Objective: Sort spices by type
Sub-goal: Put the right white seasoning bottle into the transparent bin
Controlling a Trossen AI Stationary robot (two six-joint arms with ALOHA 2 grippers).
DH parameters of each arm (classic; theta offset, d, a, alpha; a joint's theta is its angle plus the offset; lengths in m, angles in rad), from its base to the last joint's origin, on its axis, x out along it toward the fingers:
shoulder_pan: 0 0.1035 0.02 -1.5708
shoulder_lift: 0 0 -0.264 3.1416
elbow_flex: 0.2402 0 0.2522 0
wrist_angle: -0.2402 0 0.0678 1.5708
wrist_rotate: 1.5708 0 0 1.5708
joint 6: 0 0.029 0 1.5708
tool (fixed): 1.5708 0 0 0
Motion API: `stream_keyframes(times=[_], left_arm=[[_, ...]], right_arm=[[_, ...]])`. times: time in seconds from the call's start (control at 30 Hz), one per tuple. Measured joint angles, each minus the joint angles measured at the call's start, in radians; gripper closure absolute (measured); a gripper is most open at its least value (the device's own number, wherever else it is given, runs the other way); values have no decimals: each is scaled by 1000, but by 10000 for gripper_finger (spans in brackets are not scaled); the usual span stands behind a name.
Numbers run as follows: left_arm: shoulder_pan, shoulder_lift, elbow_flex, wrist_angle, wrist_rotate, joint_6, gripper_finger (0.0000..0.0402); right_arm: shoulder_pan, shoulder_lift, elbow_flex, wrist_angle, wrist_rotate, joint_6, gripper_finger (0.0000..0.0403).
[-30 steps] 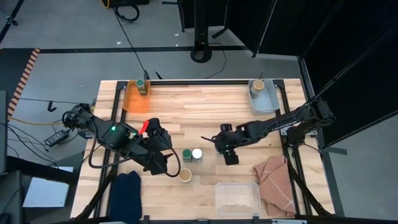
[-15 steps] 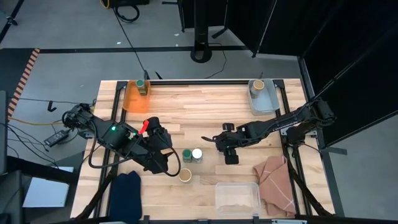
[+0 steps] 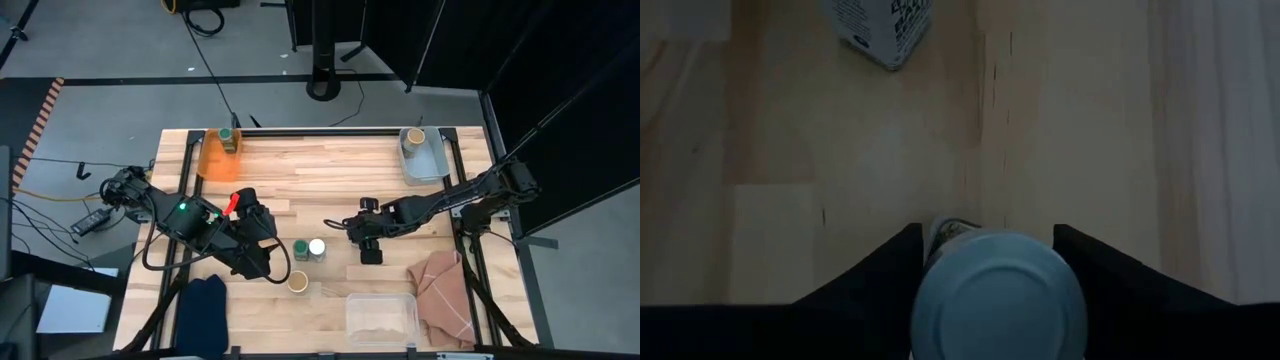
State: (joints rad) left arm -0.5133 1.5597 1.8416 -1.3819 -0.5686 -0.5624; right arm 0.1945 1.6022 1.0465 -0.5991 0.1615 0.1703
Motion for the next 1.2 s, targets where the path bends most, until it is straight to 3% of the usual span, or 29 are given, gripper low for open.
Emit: stream_keyframes(times=[1.2], left_arm=[[1,0,0,-1,-52,8,92]], right_arm=[[17,-376,1,-7,55,171,192]])
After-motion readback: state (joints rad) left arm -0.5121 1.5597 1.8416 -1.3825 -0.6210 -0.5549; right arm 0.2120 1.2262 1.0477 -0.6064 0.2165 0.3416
